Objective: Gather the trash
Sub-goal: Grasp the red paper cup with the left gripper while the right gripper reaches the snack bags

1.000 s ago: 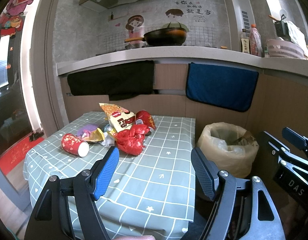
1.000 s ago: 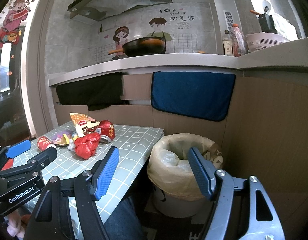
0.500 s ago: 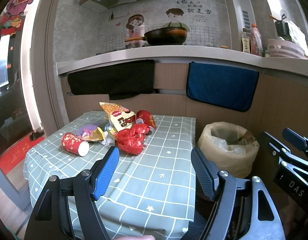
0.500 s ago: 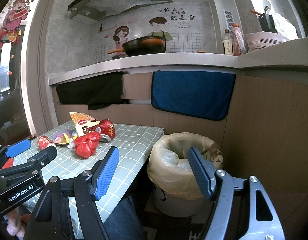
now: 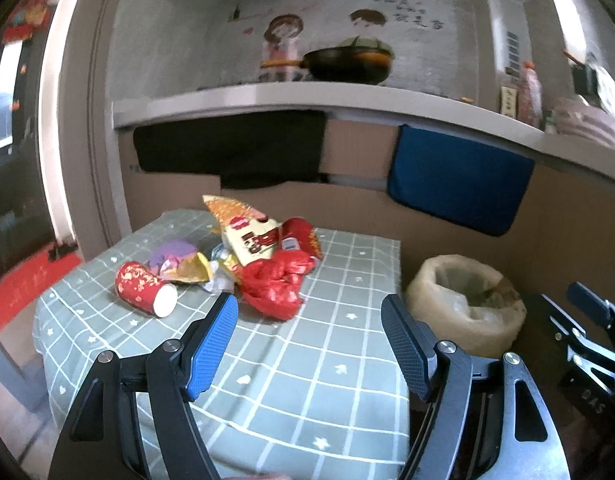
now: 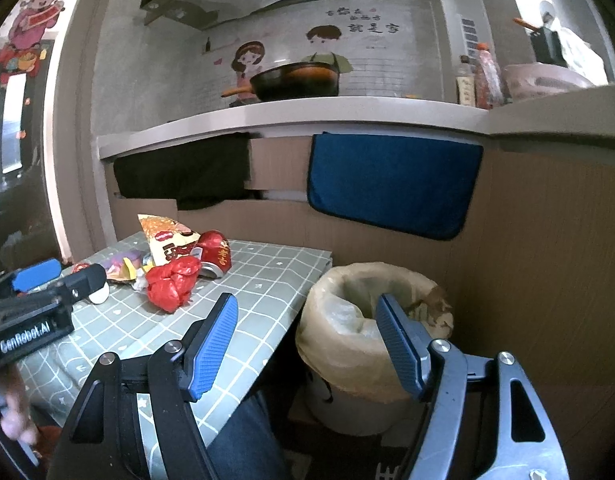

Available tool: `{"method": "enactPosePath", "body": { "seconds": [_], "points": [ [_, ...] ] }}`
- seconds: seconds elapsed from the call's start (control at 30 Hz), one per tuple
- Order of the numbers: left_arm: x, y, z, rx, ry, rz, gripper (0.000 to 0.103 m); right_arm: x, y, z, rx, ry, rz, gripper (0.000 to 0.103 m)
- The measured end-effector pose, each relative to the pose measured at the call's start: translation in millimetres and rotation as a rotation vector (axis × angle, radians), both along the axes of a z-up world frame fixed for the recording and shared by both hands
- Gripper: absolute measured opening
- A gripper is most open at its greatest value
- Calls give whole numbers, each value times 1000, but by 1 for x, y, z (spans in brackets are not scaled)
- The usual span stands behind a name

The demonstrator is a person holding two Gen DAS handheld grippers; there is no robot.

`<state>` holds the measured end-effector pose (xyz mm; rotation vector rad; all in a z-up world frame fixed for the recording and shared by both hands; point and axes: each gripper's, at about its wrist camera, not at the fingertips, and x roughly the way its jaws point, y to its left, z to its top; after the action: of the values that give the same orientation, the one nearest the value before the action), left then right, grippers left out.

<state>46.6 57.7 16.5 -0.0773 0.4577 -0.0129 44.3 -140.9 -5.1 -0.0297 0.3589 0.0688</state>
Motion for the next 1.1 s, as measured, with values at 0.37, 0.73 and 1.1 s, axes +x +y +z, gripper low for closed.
{"method": "enactPosePath", "body": {
  "seconds": [0.37,0.73,1.1],
  "points": [
    [56,155,-44,-214,116,304,74,78,63,-19,-44,92,168,69],
    [128,226,-82,-406,205,364,74,154,110,-41,-65,171,256,69],
    [150,257,-125,-597,286,413,70,183,133,-63,-92,249,297,69]
  ]
}}
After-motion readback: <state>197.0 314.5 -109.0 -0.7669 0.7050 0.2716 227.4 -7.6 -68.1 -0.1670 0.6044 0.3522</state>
